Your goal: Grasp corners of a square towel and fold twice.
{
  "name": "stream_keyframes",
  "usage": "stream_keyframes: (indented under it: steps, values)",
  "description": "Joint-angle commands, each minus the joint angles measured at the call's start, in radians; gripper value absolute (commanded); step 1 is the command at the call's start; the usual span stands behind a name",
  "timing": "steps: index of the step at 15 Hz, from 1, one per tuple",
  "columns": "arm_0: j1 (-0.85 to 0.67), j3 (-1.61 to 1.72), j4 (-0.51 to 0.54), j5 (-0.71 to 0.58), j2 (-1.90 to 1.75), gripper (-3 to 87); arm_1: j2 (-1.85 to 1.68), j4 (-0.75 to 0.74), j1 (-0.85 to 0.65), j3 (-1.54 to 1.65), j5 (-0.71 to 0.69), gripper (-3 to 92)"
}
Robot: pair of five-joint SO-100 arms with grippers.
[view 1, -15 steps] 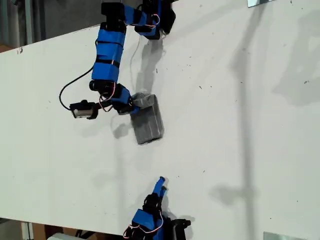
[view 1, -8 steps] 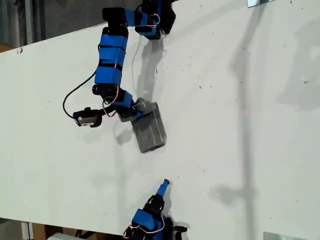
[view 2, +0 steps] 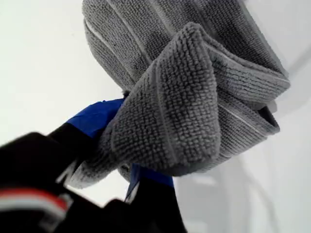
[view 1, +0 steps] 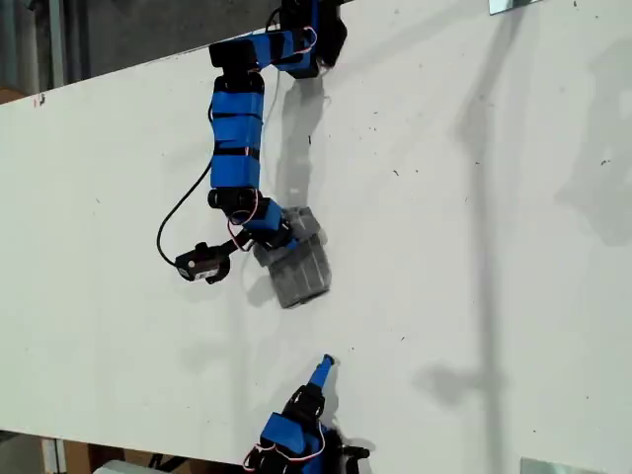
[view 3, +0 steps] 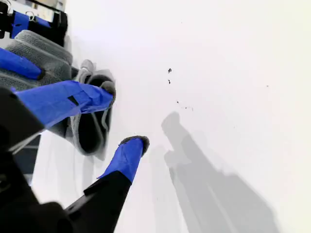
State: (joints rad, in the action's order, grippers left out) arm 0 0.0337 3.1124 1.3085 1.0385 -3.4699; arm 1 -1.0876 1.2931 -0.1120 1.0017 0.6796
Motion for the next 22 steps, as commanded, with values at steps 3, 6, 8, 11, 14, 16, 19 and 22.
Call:
stream_keyframes:
  steps: [3, 6, 8, 11, 14, 16, 19, 22]
  values:
    - [-0.018, 0.006, -0.003, -0.005, -0.006, 17.3, -0.074, -0.078, -0.006, -0.064, -0.025, 8.3]
    - [-0.018, 0.006, -0.003, -0.005, -0.006, 17.3, -0.103, -0.141, 0.000, -0.063, -0.046, 36.7]
    - [-0.018, 0.006, -0.003, -0.005, -0.006, 17.3, -0.149, -0.179, 0.000, -0.064, -0.080, 37.0]
    - [-0.018, 0.006, -0.003, -0.005, -0.006, 17.3, -0.221, -0.198, 0.006, -0.034, -0.095, 36.7]
    - [-0.018, 0.006, -0.003, -0.003, -0.006, 17.3, -0.302, -0.020, -0.043, 0.118, 0.081, 33.3]
    - [-0.018, 0.006, -0.003, -0.003, -0.006, 17.3, -0.413, 0.060, -0.075, 0.367, 0.270, 30.7]
    - [-0.018, 0.006, -0.003, -0.003, -0.006, 17.3, -0.669, 0.044, 0.037, 0.699, 0.449, 35.7]
    - [-0.018, 0.006, -0.003, -0.003, -0.006, 17.3, -1.180, -0.160, 0.187, 1.252, 0.739, 34.3]
